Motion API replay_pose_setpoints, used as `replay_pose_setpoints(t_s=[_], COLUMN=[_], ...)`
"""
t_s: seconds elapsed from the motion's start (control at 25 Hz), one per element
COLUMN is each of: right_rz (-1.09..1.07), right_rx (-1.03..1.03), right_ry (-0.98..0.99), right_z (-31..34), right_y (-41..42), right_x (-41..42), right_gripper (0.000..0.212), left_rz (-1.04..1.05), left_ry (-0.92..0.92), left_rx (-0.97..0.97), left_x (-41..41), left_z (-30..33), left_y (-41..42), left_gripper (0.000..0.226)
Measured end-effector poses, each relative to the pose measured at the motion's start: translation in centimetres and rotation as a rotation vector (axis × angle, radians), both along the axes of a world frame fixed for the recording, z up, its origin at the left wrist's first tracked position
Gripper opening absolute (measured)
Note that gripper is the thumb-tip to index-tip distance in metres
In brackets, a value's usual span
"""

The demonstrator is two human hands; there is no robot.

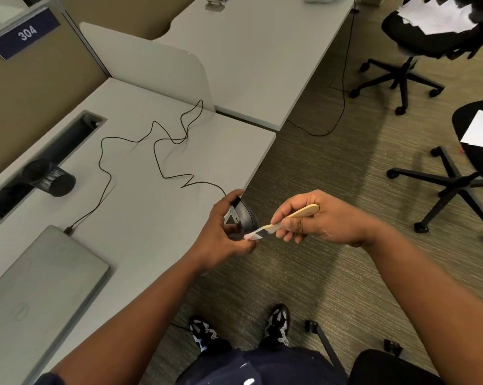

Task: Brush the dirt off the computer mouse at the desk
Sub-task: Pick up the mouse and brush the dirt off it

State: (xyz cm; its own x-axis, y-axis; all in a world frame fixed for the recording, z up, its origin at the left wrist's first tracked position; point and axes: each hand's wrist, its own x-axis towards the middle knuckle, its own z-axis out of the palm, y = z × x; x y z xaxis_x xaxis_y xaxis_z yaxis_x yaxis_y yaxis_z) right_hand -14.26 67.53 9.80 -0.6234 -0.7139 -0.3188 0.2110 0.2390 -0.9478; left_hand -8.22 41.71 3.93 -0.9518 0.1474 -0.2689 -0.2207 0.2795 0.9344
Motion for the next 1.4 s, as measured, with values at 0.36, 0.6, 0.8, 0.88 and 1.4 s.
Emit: replay_pose_setpoints(t_s=[0.36, 0.6, 0.8, 0.88, 1.4], right_rz=[0.001, -0.079, -0.003, -0.022, -0.035], right_rx=[0.043, -0.111, -0.004, 0.032, 0.003], right_ry=[0.004, -0.066, 0.003, 0.036, 0.014], right_z=[-0.1, 0.0, -0.8, -0.8, -1.1], right_y=[1.5, 1.4, 1.1, 1.4, 1.1], right_x=[-0.5, -0.5, -0.6, -0.6, -0.2], right_gripper=[0.022, 0.024, 0.022, 0.018, 0.018], left_rz=[-0.001, -0.03, -0.038, -0.042, -0.004], left_ry=[-0.056, -0.069, -0.07, -0.062, -0.044], left_rx=[0.042, 0.054, 0.104, 0.126, 0.255], left_x=[-0.2, -0.7, -0.7, -0.8, -0.8], left_z=[0.5, 0.7, 0.9, 0.8, 0.9], left_y=[-0.2, -0.2, -0.3, -0.3, 0.1], left_gripper=[0.107, 0.112, 0.118, 0.12, 0.117])
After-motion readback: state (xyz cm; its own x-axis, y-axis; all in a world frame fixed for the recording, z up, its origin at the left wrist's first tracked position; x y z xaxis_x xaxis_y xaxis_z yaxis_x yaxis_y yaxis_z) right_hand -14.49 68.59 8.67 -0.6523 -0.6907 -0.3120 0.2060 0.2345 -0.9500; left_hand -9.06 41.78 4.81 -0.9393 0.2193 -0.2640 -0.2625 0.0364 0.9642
